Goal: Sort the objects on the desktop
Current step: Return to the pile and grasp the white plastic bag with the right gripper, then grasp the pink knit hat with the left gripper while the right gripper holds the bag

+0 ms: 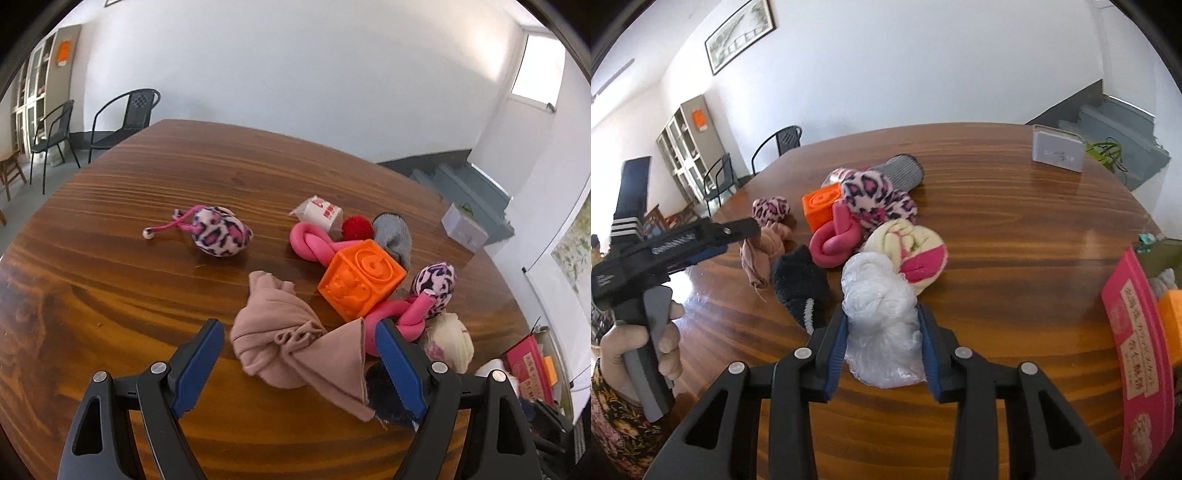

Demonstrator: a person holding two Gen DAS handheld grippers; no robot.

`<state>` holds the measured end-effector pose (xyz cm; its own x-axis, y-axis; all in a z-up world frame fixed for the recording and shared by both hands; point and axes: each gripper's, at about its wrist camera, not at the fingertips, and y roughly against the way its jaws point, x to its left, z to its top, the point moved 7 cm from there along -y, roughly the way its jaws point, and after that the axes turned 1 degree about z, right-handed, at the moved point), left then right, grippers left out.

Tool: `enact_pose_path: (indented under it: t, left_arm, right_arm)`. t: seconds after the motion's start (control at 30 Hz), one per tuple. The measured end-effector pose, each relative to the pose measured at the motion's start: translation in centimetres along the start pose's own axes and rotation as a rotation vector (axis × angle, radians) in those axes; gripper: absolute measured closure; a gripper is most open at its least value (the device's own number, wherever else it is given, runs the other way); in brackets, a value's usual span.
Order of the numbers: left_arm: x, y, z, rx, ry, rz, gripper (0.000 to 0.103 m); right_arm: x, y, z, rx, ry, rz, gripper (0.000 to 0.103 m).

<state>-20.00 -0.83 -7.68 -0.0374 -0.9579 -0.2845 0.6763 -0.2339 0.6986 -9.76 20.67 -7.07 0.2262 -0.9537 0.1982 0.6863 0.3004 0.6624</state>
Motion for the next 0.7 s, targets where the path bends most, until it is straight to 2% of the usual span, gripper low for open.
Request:
enact_pose_path:
  t: [0.3, 0.33, 0.37, 0.4, 0.7]
  left_arm:
    - [0.3, -2.9, -0.5, 0.059, -0.067, 0.084, 0.018]
    - [0.5, -3.2, -0.7, 0.067, -0.07, 0.092, 0.02]
    - [0.7, -3.4, -0.9, 0.074, -0.069, 0.097, 0.034]
    - [0.9, -3.6, -1.0, 0.082, -0.069, 0.101, 0.037]
    - [1.2, -0.8, -0.2, -0.021, -0.059, 0.097, 0.038]
  right_arm:
    - [0.6, 0.8, 0.7, -0.034, 0.0, -0.009, 0.063]
    - [0.7, 0.8, 0.7, -0.033, 0.001, -0.008, 0.063]
    - [0.7, 0.7, 0.7, -0.032, 0.002, -0.009, 0.063]
    - [0.7, 0.7, 0.6, -0.032, 0.003, -0.009, 0.063]
    - [0.4, 1.1, 0.9, -0.068, -0.002, -0.01, 0.063]
